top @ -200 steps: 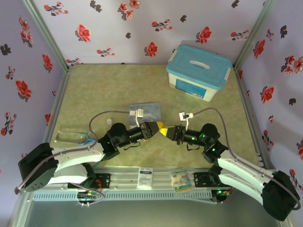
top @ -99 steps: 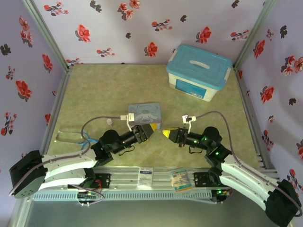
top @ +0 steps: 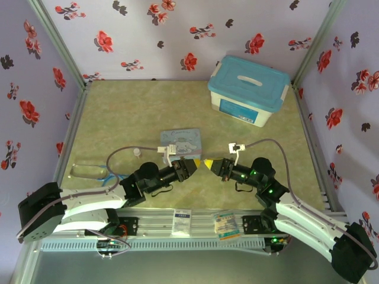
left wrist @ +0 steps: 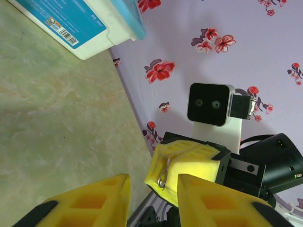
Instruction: Unlock the padlock with the key
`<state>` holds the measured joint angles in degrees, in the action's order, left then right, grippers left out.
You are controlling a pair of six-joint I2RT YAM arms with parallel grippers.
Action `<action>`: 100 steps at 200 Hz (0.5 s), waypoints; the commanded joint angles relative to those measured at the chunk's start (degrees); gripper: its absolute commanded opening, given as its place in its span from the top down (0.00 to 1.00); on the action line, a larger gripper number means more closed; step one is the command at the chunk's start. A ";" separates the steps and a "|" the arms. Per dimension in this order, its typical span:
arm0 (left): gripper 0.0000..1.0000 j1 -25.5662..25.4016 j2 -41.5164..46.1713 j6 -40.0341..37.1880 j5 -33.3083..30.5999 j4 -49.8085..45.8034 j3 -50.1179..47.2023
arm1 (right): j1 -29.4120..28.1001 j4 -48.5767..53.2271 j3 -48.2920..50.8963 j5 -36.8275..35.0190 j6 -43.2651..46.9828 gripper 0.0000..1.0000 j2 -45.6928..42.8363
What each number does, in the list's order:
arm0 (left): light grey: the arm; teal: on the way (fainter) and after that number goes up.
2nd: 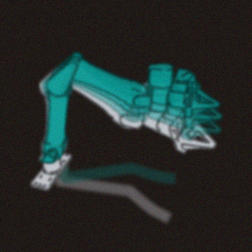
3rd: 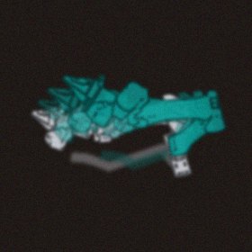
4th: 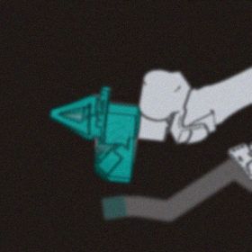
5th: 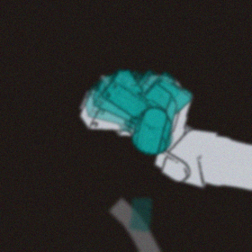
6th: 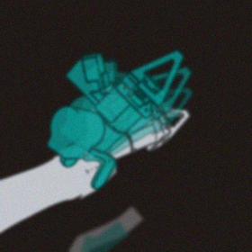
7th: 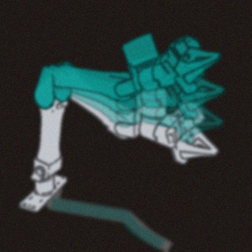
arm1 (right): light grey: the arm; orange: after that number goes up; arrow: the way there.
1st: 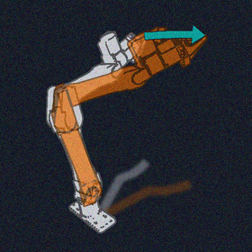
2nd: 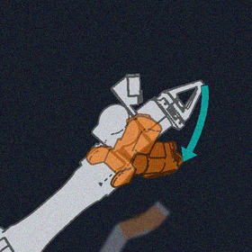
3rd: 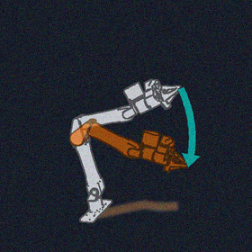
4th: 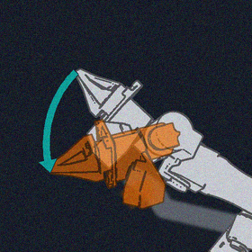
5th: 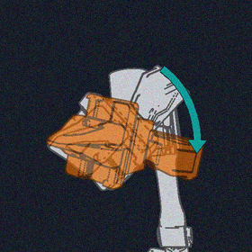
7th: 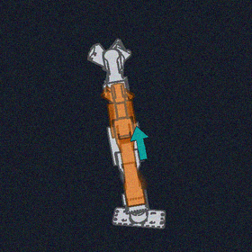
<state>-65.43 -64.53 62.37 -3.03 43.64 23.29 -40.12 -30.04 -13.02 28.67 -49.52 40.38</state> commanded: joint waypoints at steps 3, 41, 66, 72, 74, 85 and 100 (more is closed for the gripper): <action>0.65 -0.48 0.11 -1.68 -0.99 -0.86 2.29 | 0.15 -0.70 -0.43 -0.71 0.69 1.00 0.31; 0.67 -0.40 -1.27 -1.07 -0.98 -0.48 2.63 | 0.14 -0.89 -0.70 -0.42 0.76 1.00 0.99; 0.68 -0.39 -2.17 -0.52 -0.55 -0.18 3.06 | 0.16 -0.87 -0.91 -0.45 0.73 1.00 1.34; 0.68 -0.25 -2.31 -0.28 -0.51 -0.30 3.22 | 0.13 -0.99 -0.95 -0.43 0.82 1.00 1.33; 0.68 -0.27 -2.34 -0.24 -0.56 -0.44 3.24 | 0.13 -0.98 -0.91 -0.40 0.82 1.00 1.36; 0.69 -0.24 -2.63 -0.19 -0.57 -0.48 3.34 | 0.15 -0.90 -0.96 -0.40 0.70 1.00 1.33; 0.74 -0.14 -3.25 0.12 -0.52 -0.13 3.31 | 0.04 -1.17 -0.83 -0.22 0.62 1.00 1.29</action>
<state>-65.43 -66.81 62.61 -3.01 42.78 24.84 -40.12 -30.04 -13.02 28.64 -49.52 41.80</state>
